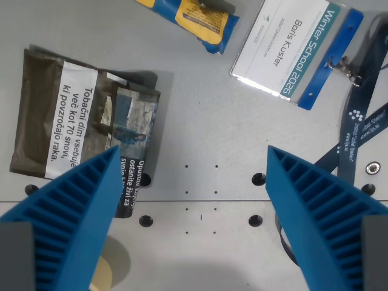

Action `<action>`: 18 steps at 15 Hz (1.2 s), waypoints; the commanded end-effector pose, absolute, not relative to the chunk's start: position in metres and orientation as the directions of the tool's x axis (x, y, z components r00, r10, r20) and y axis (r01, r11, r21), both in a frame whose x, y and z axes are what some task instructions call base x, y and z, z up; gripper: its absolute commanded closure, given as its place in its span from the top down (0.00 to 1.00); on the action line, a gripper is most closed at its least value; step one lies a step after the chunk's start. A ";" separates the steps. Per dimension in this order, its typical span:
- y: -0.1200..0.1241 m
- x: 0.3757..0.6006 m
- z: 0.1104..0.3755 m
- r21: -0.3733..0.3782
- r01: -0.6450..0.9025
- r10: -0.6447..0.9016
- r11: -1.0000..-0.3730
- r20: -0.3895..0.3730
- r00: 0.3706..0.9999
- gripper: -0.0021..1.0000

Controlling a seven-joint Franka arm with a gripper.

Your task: Move above the blue bag

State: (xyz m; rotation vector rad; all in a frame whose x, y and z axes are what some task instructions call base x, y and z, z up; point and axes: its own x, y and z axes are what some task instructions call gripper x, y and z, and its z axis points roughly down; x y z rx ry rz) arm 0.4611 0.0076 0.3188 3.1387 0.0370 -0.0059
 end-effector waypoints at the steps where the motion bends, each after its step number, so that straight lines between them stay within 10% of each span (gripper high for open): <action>1: 0.008 0.461 0.321 0.002 0.024 0.024 -1.000 0.000 1.000 1.00; 18: 0.014 0.473 0.301 0.005 0.283 0.283 -0.959 0.022 0.959 1.00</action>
